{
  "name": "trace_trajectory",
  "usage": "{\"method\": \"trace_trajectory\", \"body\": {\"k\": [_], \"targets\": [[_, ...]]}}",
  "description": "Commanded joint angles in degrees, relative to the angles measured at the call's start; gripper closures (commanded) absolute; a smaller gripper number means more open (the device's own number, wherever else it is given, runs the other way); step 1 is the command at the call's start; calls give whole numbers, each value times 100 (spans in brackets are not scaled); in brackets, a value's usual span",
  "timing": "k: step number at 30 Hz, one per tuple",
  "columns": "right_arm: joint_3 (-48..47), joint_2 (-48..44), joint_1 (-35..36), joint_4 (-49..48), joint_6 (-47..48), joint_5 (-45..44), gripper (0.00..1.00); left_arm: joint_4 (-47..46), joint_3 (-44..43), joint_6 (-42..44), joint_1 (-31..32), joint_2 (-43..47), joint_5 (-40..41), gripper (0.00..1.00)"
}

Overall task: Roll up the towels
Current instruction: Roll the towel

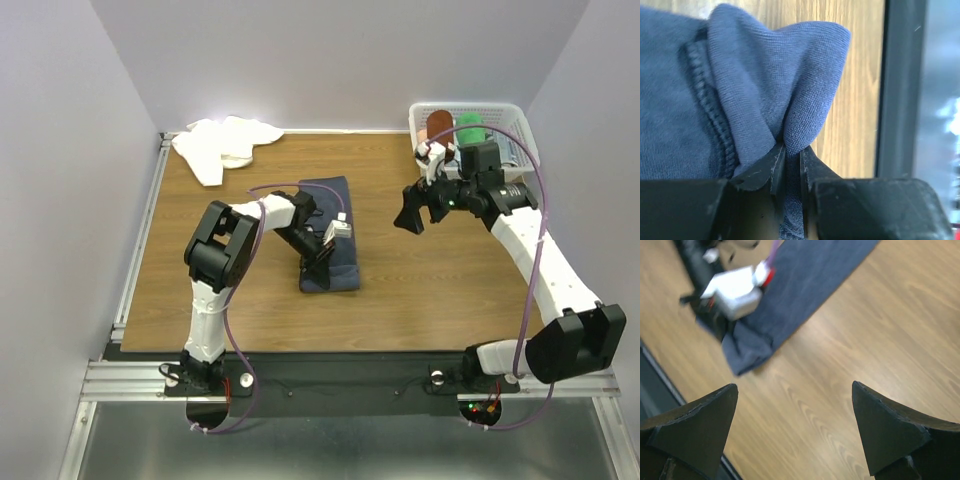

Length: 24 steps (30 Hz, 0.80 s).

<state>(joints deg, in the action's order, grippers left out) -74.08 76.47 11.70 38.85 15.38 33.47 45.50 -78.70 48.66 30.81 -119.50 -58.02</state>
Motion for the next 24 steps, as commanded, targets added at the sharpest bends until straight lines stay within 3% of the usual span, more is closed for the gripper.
{"method": "trace_trajectory", "body": {"k": [1, 5, 7, 10, 14, 24], "targets": [[-132, -124, 304, 1096, 1037, 722, 0, 583, -233, -252, -180, -477, 0, 100], [341, 123, 1218, 871, 1091, -84, 7, 557, -488, -621, -207, -793, 387, 100], [604, 193, 2067, 302, 1099, -908, 9, 470, -646, -874, -207, -916, 545, 100], [983, 333, 2878, -489, 1108, -1430, 20, 504, -831, -955, -207, -1040, 581, 100], [1159, 798, 3355, -1291, 1213, -1853, 30, 548, -972, -1034, -207, -1180, 607, 100], [1256, 1906, 4068, -2276, 1644, -2336, 31, 425, -1209, -1114, -215, -1277, 634, 99]]}}
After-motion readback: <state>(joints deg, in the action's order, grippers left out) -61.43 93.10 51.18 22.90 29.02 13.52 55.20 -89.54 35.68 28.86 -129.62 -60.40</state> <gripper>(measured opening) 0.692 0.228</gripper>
